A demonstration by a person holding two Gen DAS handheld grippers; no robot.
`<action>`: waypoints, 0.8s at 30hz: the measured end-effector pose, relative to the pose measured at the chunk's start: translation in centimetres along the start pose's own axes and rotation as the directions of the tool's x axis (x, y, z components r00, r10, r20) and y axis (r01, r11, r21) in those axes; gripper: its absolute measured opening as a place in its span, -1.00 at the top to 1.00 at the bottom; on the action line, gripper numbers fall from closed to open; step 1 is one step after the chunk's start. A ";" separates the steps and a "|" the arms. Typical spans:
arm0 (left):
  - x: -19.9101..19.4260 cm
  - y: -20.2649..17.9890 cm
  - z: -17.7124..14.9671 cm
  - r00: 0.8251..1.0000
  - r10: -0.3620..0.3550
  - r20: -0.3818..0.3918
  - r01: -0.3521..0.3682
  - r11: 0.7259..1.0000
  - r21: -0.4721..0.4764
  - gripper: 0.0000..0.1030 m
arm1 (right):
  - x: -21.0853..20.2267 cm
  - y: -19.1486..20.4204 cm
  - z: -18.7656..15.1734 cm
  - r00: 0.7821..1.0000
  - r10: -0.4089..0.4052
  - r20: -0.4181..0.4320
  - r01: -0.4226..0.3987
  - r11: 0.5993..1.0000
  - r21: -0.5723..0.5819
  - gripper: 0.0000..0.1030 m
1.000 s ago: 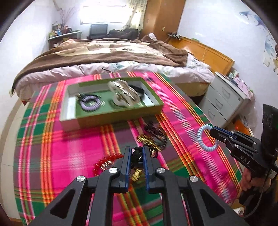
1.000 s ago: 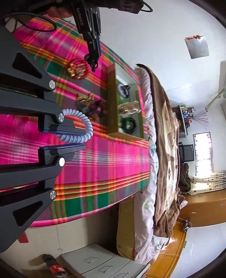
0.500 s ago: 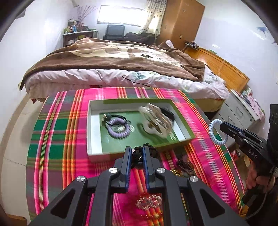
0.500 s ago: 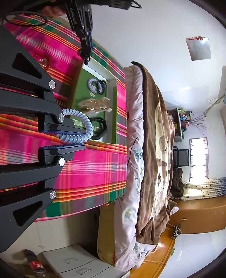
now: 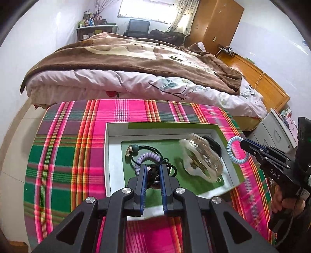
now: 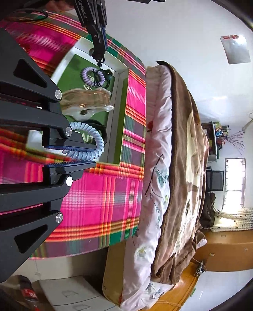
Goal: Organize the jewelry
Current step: 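Carry both held hair ties into the green box and open both tools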
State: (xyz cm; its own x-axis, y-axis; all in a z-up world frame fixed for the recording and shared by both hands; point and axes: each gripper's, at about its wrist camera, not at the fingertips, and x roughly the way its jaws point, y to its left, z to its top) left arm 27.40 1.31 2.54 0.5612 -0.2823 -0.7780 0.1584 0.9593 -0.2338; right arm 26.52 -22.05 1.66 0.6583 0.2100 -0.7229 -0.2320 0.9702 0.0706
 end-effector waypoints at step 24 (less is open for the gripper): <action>3.6 1.0 0.2 0.998 0.018 -0.053 -0.020 0.999 -0.025 0.24 | 3.5 0.5 0.8 0.998 -0.006 -0.062 0.005 1.000 -0.011 0.78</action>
State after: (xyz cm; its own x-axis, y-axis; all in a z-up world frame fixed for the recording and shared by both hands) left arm 29.75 1.31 -0.35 0.5203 -0.2648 -0.8119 0.1271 0.9641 -0.2330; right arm 29.29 -20.71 -0.24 0.6139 0.1961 -0.7647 -0.2365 0.9699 0.0589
